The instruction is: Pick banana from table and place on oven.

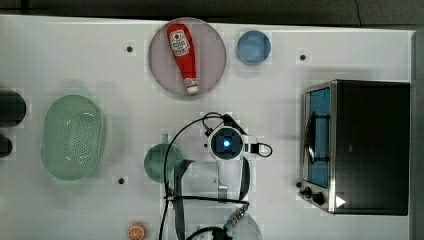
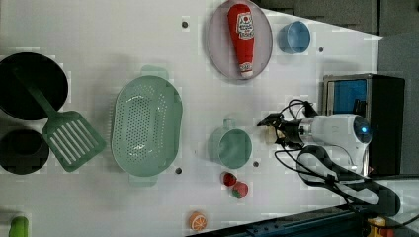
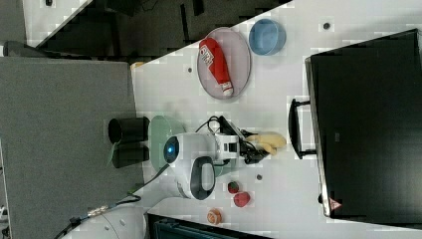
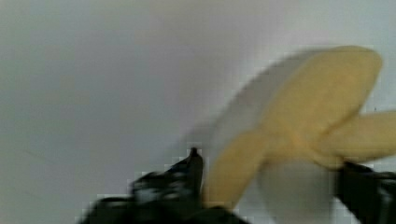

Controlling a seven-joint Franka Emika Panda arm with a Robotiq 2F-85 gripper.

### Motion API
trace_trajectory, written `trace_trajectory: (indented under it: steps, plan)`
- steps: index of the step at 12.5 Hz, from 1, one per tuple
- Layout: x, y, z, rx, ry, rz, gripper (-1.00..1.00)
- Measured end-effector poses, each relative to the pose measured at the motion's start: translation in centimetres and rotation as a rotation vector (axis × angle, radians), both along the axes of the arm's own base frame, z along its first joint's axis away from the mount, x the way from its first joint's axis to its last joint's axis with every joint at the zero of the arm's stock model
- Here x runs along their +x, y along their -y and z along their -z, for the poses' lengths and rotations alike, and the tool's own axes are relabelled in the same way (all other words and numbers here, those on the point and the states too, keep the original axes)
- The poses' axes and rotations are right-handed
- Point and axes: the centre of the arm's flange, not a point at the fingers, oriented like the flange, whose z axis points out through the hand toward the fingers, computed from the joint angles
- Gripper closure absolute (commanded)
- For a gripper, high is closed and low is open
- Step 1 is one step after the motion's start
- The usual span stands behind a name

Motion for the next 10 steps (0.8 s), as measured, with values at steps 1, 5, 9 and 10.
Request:
trace_trajectory:
  steps: [1,5,9,10]
  plan:
    - [0.8,0.3,-0.6,-0.002,0.019,0.006,0.06]
    - [1.7,0.9,-2.7,0.004,0.067,0.038,0.43]
    - [1.7,1.1,-5.1,0.006,0.076,0.046,0.43]
    - [1.6,0.8,-6.8,0.01,0.058,0.042,0.43]
